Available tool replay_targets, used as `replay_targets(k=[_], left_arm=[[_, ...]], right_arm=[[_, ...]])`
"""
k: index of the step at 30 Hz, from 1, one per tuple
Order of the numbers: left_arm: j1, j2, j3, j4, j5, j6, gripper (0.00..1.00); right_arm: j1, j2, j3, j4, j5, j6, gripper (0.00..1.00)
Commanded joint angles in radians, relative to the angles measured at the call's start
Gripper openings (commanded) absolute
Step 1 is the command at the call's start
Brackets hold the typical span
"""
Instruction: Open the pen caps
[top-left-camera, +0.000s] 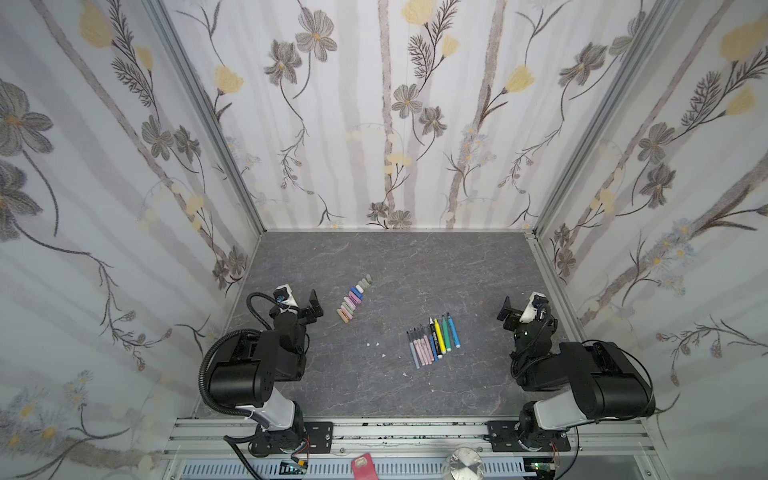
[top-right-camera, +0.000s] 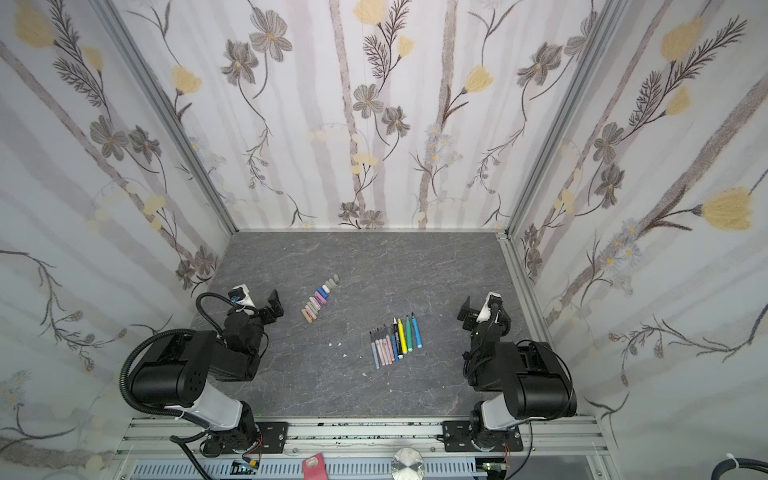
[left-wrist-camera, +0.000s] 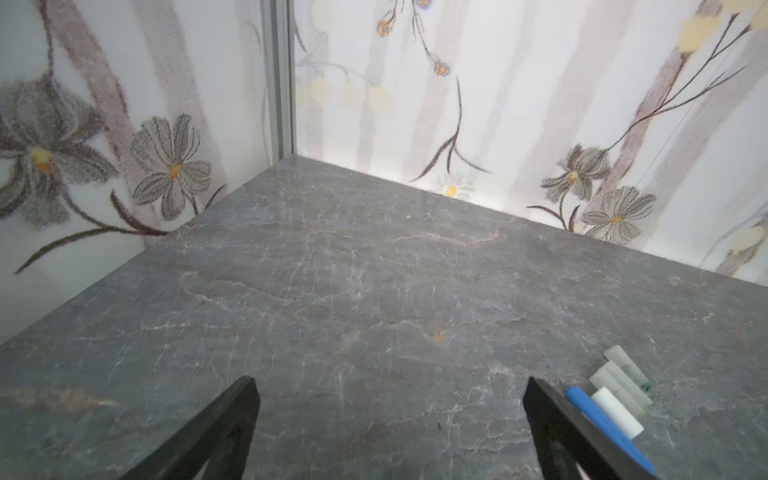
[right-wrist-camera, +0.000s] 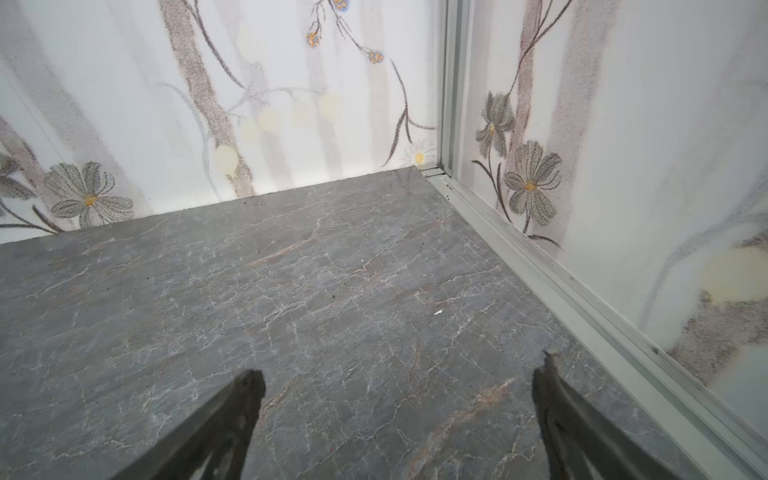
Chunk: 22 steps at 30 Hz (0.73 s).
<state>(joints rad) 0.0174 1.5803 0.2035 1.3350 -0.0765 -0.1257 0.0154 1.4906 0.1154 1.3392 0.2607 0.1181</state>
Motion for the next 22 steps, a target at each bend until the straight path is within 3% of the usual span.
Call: replay_targets(k=[1, 15, 22], left_arm=[[-0.002, 0.004, 0.001, 0.067, 0.023, 0.030, 1.00], [-0.008, 0.006, 0.040, -0.001, 0.082, 0.066, 1.00], [-0.047, 0.002, 0.040, -0.006, 0.010, 0.095, 1.00]], right_arm=[[0.002, -0.001, 0.080, -0.053, -0.060, -0.033, 1.00], [0.009, 0.019, 0.074, -0.007, -0.084, -0.060, 1.00], [0.009, 0.016, 0.067, 0.002, -0.082, -0.060, 1.00]])
